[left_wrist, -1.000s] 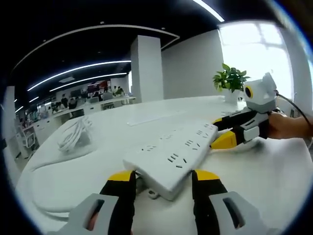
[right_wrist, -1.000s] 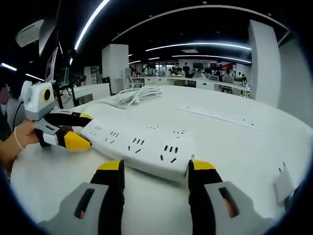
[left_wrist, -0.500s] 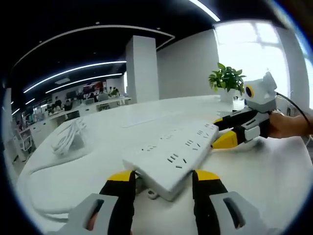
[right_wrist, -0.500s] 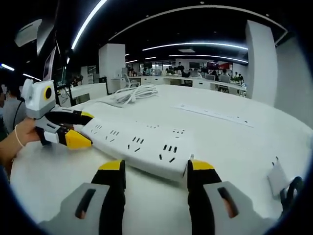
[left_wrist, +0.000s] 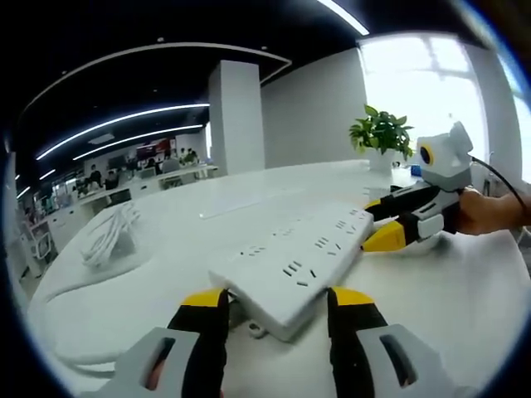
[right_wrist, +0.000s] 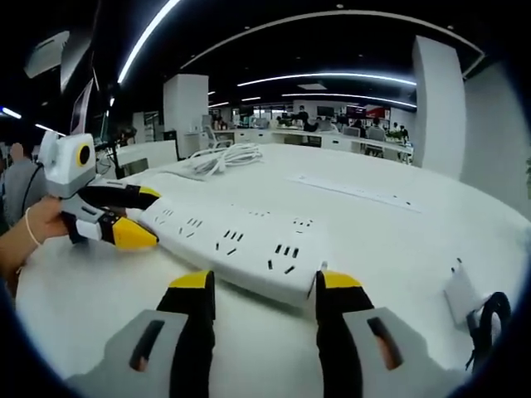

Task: Straighten the power strip on the desk, plug the charger into it

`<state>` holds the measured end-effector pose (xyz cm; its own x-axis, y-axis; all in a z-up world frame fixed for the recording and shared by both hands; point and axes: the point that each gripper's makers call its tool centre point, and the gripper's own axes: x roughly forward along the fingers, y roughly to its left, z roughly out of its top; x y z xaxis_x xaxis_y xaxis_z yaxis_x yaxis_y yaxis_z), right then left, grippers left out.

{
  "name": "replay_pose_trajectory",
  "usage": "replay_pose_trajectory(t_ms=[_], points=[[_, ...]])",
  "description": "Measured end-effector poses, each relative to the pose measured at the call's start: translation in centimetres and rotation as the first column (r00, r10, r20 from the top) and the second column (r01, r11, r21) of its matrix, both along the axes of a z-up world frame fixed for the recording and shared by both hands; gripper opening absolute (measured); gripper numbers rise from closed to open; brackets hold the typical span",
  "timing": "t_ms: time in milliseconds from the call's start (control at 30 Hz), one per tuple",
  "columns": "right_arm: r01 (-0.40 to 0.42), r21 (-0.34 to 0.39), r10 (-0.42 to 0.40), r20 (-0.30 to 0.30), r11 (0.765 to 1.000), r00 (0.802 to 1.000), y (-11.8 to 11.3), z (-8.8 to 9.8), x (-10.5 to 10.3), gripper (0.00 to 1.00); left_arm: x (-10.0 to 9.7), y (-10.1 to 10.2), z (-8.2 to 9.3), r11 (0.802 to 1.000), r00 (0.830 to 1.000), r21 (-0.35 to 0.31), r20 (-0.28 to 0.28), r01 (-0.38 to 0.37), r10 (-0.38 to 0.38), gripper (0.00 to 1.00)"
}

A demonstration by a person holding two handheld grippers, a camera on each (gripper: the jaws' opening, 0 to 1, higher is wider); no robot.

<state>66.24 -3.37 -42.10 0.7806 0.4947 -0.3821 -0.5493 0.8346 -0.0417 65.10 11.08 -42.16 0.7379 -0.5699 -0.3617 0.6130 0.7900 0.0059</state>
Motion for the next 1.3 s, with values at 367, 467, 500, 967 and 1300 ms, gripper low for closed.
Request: replay_pose_trajectory(t_ms=[367,467,500,967,1300], points=[[0.023,0.003,-0.023,0.0,1.0,1.0,-0.7,0.0,-0.5,0.45,0.2,-0.6,0.0,1.0,1.0,0.012,-0.005,0.013,-0.013,0.49],[0.03,0.011,-0.03,-0.001,0.999,1.0,-1.0,0.1,-0.7,0.45,0.2,-0.8,0.0,1.0,1.0,0.011,-0.005,0.017,-0.017,0.49],[0.032,0.012,-0.032,-0.001,0.999,0.999,-1.0,0.1,-0.7,0.45,0.2,-0.9,0.0,1.0,1.0,0.011,-0.004,0.019,-0.019,0.49],[0.058,0.018,-0.058,0.004,0.998,0.998,-2.1,0.2,-1.2,0.43,0.3,-1.9,0.1,0.999,0.999,0.021,-0.009,0.039,-0.039,0.51],[0.07,0.017,-0.07,0.01,0.997,0.998,-2.6,0.2,-1.3,0.42,0.4,-2.4,0.1,0.999,0.999,0.023,-0.01,0.044,-0.044,0.52]])
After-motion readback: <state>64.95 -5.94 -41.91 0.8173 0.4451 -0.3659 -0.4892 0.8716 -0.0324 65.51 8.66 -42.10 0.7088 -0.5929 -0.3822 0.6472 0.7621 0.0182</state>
